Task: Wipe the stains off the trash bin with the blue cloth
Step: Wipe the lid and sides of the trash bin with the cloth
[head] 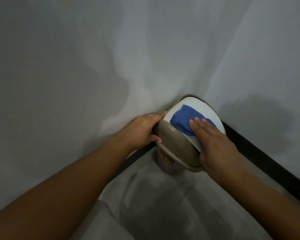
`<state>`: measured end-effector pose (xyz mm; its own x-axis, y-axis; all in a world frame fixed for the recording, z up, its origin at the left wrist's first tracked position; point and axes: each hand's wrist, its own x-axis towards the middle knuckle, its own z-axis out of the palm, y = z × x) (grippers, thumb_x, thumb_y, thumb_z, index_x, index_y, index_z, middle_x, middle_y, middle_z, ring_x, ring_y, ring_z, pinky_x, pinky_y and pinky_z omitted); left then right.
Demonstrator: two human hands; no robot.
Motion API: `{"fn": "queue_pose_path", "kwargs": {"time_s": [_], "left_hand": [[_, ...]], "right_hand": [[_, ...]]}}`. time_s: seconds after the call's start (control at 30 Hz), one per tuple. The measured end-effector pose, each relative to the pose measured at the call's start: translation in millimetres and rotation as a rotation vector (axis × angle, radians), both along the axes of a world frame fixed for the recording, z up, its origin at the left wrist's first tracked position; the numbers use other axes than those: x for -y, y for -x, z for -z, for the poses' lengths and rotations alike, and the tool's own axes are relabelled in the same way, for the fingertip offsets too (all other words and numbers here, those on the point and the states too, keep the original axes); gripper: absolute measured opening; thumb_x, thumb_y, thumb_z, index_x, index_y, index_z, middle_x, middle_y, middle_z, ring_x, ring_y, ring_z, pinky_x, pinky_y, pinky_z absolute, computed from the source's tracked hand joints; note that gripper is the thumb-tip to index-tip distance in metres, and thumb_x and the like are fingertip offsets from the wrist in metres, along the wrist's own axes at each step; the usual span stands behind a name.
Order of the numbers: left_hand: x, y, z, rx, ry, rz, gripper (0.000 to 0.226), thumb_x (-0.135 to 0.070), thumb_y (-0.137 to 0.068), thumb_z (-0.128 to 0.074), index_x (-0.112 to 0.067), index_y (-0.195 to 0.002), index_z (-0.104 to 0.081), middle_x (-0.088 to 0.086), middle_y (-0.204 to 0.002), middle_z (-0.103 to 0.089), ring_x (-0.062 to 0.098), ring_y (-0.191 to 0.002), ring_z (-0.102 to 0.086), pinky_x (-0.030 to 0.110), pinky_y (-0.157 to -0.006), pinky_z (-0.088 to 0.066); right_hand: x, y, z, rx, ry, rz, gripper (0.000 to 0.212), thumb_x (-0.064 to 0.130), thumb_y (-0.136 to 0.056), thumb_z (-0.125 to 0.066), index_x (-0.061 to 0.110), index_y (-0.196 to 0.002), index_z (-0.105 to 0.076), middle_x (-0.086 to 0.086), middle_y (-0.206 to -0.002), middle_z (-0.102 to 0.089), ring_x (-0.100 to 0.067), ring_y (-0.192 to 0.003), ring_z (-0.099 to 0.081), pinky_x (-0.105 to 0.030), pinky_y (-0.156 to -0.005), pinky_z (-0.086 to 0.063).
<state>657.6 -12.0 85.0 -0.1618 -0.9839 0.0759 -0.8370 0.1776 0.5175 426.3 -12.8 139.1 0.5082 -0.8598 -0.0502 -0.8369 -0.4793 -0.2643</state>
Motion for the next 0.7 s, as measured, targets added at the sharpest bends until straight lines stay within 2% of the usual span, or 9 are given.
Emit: {"fn": "queue_pose_path", "kwargs": {"time_s": [0.13,0.23,0.3,0.37,0.47,0.53,0.63,0.7], "left_hand": [[-2,0,0,0.003,-0.014,-0.004,0.098,-0.031,-0.070,-0.084,-0.024,-0.150,-0.028,0.002,-0.148,-0.046,0.021,-0.133,-0.044,0.029,-0.108,-0.029],[-2,0,-1,0.013,-0.022,-0.006,0.099,-0.031,-0.069,-0.085,-0.022,-0.151,-0.029,0.003,-0.150,-0.045,0.022,-0.135,-0.042,0.038,-0.114,-0.032],[-2,0,-1,0.013,-0.020,-0.007,0.100,-0.030,-0.068,-0.086,-0.021,-0.150,-0.030,0.004,-0.150,-0.045,0.023,-0.135,-0.042,0.040,-0.114,-0.033],[-2,0,-1,0.009,-0.010,0.000,0.100,-0.030,-0.067,-0.086,-0.020,-0.150,-0.031,0.005,-0.149,-0.046,0.023,-0.134,-0.043,0.036,-0.113,-0.033],[-2,0,0,0.007,-0.006,0.000,0.098,-0.030,-0.067,-0.086,-0.021,-0.149,-0.033,0.006,-0.144,-0.052,0.024,-0.128,-0.049,0.036,-0.107,-0.038],[-1,0,1,0.002,-0.012,-0.007,0.096,-0.030,-0.068,-0.086,-0.021,-0.148,-0.034,0.005,-0.143,-0.053,0.024,-0.127,-0.050,0.035,-0.105,-0.038],[-1,0,1,0.008,-0.022,-0.010,0.098,-0.031,-0.070,-0.085,-0.021,-0.150,-0.029,0.003,-0.149,-0.045,0.022,-0.134,-0.043,0.035,-0.111,-0.033],[-2,0,1,0.002,-0.030,-0.008,0.099,-0.031,-0.070,-0.085,-0.021,-0.151,-0.028,0.003,-0.151,-0.044,0.022,-0.136,-0.042,0.039,-0.114,-0.033]], "right_hand": [[12,12,-8,0.083,0.005,0.148,0.066,0.005,-0.087,-0.056,0.015,-0.144,-0.023,-0.009,-0.153,-0.028,-0.025,-0.140,-0.024,-0.039,-0.115,-0.017],[39,-3,-16,0.113,0.001,0.178,0.060,0.001,-0.089,-0.051,0.009,-0.143,-0.026,-0.016,-0.150,-0.031,-0.031,-0.137,-0.029,-0.040,-0.115,-0.021],[52,-18,-18,0.152,-0.010,0.147,0.057,-0.002,-0.090,-0.046,0.009,-0.142,-0.027,-0.016,-0.151,-0.030,-0.030,-0.138,-0.027,-0.037,-0.114,-0.018],[51,-31,-16,0.111,-0.007,0.085,0.061,-0.006,-0.088,-0.045,0.011,-0.143,-0.025,-0.012,-0.153,-0.026,-0.027,-0.142,-0.018,-0.037,-0.115,-0.013],[20,-31,-2,0.108,0.034,-0.011,0.068,-0.002,-0.087,-0.049,0.018,-0.145,-0.018,-0.004,-0.156,-0.018,-0.019,-0.144,-0.007,-0.035,-0.117,-0.003],[-7,-16,7,0.140,0.044,-0.043,0.075,0.001,-0.086,-0.054,0.025,-0.144,-0.014,0.002,-0.157,-0.016,-0.011,-0.141,0.000,-0.032,-0.112,0.000],[-22,9,15,0.188,0.011,0.065,0.086,0.002,-0.082,-0.062,0.031,-0.140,-0.006,0.003,-0.156,-0.015,-0.011,-0.140,-0.001,-0.038,-0.112,-0.007],[-15,13,12,0.260,0.003,0.186,0.071,0.006,-0.089,-0.054,0.027,-0.143,-0.013,0.000,-0.156,-0.019,-0.019,-0.142,-0.011,-0.045,-0.116,-0.014]]}}
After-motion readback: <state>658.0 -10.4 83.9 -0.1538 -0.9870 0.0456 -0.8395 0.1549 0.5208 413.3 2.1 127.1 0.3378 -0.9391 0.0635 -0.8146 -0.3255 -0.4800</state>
